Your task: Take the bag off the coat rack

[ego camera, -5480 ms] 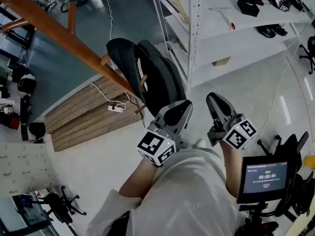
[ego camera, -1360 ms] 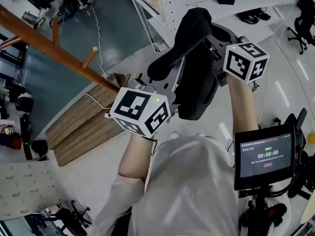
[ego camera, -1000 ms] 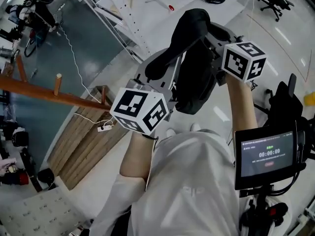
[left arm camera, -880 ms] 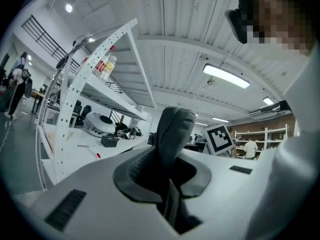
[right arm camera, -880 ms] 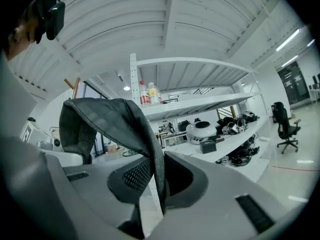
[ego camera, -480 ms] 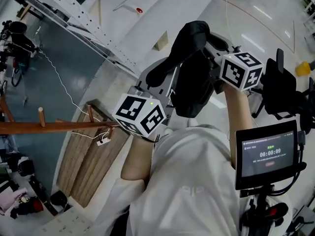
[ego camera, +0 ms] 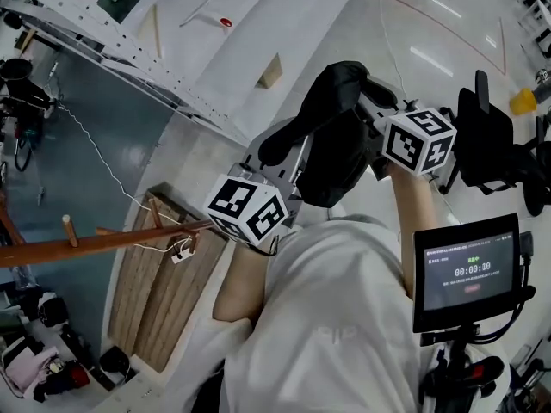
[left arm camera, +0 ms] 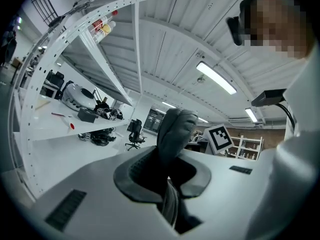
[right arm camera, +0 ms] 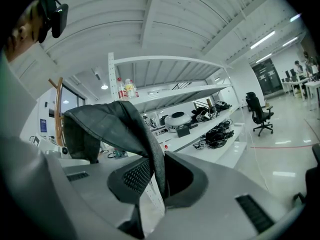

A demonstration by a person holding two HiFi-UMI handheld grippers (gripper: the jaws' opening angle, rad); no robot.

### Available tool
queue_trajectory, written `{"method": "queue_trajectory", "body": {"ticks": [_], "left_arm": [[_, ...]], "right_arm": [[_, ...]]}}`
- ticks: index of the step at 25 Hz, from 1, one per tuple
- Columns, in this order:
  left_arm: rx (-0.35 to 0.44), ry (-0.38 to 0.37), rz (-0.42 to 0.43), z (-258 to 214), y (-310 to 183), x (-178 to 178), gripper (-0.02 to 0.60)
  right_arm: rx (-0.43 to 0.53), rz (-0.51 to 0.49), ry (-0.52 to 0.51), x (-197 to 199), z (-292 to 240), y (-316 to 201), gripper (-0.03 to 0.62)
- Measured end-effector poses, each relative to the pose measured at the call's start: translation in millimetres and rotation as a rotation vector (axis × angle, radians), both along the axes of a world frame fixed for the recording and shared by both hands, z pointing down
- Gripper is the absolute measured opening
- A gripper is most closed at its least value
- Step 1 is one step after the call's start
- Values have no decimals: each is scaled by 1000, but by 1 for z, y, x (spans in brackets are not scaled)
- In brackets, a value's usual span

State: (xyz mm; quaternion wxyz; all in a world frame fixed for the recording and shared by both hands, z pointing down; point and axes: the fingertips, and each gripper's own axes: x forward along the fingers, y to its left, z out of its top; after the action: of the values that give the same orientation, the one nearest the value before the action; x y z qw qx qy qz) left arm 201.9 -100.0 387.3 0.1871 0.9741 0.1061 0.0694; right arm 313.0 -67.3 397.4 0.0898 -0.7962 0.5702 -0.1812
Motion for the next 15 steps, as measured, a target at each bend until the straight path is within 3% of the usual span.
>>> {"method": "queue_trajectory", "body": {"ticks": [15], "left_arm": [[-60,-41,53,25,12,0,48]], "right_arm": [[-40,38,-34,-6,26,15,74]]}}
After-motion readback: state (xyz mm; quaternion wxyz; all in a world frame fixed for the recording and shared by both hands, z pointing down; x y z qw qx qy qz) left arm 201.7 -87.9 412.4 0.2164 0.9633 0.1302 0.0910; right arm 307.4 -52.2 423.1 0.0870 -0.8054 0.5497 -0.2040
